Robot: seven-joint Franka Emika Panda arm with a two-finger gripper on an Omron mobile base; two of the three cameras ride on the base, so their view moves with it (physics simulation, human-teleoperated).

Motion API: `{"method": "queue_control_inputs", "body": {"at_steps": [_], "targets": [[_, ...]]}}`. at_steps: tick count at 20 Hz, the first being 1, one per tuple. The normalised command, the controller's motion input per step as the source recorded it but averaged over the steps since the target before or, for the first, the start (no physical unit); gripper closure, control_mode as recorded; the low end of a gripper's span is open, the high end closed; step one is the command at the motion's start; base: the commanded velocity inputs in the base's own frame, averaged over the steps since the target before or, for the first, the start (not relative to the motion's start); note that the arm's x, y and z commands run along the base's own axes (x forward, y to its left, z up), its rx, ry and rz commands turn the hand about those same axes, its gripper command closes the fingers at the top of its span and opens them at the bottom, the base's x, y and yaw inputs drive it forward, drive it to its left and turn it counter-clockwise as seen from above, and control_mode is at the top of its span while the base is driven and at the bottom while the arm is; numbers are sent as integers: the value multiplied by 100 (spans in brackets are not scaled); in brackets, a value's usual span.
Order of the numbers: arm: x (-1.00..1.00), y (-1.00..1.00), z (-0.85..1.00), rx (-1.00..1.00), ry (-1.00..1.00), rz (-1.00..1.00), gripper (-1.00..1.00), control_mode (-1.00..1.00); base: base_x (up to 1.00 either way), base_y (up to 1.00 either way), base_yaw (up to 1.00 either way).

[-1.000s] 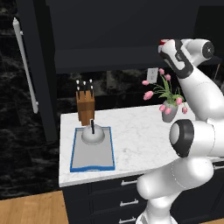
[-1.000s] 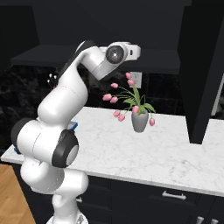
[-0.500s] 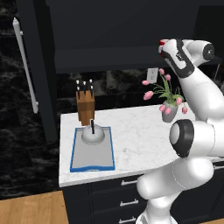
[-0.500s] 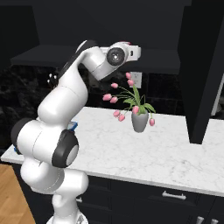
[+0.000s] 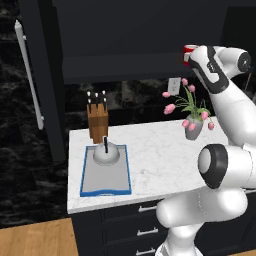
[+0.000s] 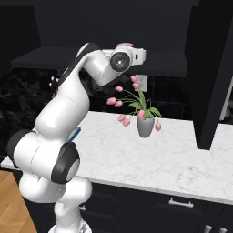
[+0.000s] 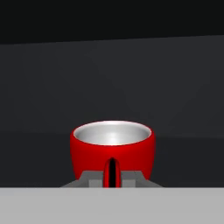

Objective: Pick the kettle from the counter and place it on the tray. Then pick the mug from the cabinet and place it on the tray. Then close the cabinet doors.

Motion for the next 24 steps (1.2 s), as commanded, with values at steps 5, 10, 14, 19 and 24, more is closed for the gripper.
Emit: {"method": "queue_control_inputs", "body": {"at_steps": [5,10,14,19,24], "targets": [[-69,53,0,0,-1,30,100,-100,0,0,0],[-63,70,-1,-1,0,52,100,-100,0,0,0],[-64,51,-9,0,0,58,100,-100,0,0,0],[-75,62,-40,0,0,54,100,-100,0,0,0],[-80,68,-65,-4,0,47,100,-100,0,0,0]]}}
